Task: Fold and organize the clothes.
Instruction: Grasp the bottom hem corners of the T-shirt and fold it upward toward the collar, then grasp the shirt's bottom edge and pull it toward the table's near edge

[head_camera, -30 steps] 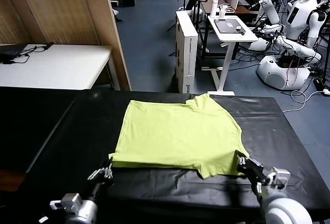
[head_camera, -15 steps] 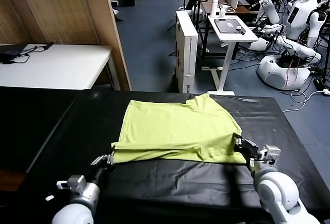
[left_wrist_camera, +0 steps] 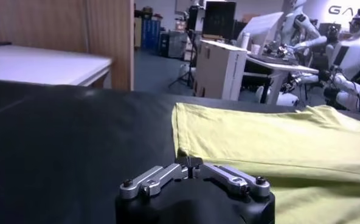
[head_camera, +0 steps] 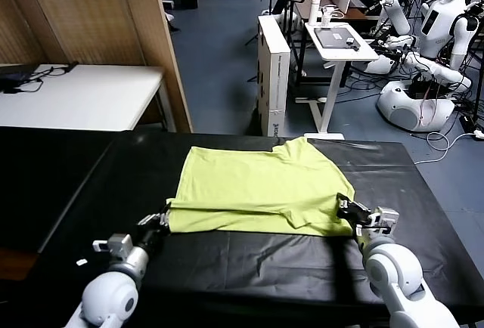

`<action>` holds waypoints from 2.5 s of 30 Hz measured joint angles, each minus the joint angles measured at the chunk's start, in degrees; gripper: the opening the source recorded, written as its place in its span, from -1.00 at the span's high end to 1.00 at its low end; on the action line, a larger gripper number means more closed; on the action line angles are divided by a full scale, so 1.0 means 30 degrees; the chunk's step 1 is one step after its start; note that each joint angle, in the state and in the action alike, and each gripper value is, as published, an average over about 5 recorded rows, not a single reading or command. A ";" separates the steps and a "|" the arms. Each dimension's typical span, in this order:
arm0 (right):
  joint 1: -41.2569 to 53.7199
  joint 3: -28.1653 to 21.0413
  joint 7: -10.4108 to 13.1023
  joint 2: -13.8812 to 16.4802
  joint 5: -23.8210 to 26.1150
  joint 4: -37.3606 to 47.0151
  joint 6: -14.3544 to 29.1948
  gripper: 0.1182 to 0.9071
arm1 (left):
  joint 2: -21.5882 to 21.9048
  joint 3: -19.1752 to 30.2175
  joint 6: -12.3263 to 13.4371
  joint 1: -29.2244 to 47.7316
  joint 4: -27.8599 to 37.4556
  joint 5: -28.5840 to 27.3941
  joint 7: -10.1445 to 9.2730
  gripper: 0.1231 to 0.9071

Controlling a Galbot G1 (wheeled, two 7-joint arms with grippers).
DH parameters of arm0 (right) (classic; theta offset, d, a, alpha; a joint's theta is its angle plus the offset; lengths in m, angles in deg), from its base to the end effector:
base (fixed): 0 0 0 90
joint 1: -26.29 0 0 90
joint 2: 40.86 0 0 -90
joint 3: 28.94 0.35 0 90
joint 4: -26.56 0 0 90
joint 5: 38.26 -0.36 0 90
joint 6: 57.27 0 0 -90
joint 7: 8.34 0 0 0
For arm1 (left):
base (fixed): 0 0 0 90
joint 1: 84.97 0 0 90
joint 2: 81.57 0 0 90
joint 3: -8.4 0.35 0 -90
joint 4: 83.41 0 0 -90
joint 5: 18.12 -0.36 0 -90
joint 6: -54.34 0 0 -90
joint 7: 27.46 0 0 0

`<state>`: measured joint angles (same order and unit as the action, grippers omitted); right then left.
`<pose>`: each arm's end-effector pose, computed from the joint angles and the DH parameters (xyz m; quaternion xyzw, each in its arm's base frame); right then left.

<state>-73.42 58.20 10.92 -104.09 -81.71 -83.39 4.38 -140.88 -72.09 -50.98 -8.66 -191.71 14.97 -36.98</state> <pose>0.2976 -0.0872 -0.2644 -0.0210 -0.9721 -0.0911 0.2151 0.2725 0.0724 -0.3058 -0.0722 -0.9843 0.0184 0.1600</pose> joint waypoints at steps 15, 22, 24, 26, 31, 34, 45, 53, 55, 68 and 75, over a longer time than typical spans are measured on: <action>-0.1166 0.0698 -0.1069 0.0629 0.0206 -0.1242 -0.0527 -0.67 | 0.0044 -0.0100 -0.0158 -0.0151 -0.0393 -0.0168 -0.0180 -0.75; -0.3401 0.1769 -0.1330 0.1766 0.0158 -0.3011 -0.0796 -1.00 | -0.0409 -0.0524 -0.0716 -0.1169 -0.1227 0.0084 -0.0563 -1.00; -0.4158 0.2174 -0.1414 0.2120 0.0091 -0.3489 -0.0926 -1.00 | -0.0588 -0.0656 -0.0851 -0.1743 -0.1761 0.0106 -0.0617 -1.00; -0.4830 0.2552 -0.1595 0.2395 0.0038 -0.3870 -0.1044 -1.00 | -0.0816 -0.0709 -0.0876 -0.2405 -0.2336 -0.0146 -0.0590 -1.00; -0.6233 0.3206 -0.2311 0.2806 0.0272 -0.4287 -0.1079 -1.00 | -0.1497 -0.0735 -0.0924 -0.3707 -0.2949 -0.0712 -0.0555 -1.00; -0.6632 0.3302 -0.2524 0.2831 0.0552 -0.4173 -0.1018 -1.00 | -0.1647 -0.0826 -0.0908 -0.4118 -0.3005 -0.0862 -0.0534 -1.00; -0.6641 0.3104 -0.2739 0.2814 0.1096 -0.3575 -0.0849 -0.99 | -0.1854 -0.0909 -0.0566 -0.4000 -0.2557 -0.0880 -0.0418 -0.99; -0.6498 0.2795 -0.2861 0.2759 0.1297 -0.3228 -0.0837 -0.62 | -0.1933 -0.0890 -0.0426 -0.3838 -0.2226 -0.0907 -0.0390 -0.65; -0.6473 0.2773 -0.2877 0.2744 0.1298 -0.3198 -0.0834 -0.53 | -0.1926 -0.0904 -0.0353 -0.3838 -0.2108 -0.0924 -0.0387 -0.55; -0.6496 0.2687 -0.2735 0.2816 0.1180 -0.3205 -0.0880 0.94 | -0.1885 -0.0935 0.0123 -0.3957 -0.1849 -0.0993 -0.0095 0.93; -0.7011 0.2823 -0.1383 0.3150 -0.0106 -0.3856 -0.1746 0.94 | -0.1943 -0.0943 0.0560 -0.4345 -0.1888 -0.1621 0.0194 0.94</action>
<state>-94.45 66.67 6.77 -94.64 -82.03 -94.96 -0.85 -146.71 -74.91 -49.30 -21.70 -197.38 10.11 -36.40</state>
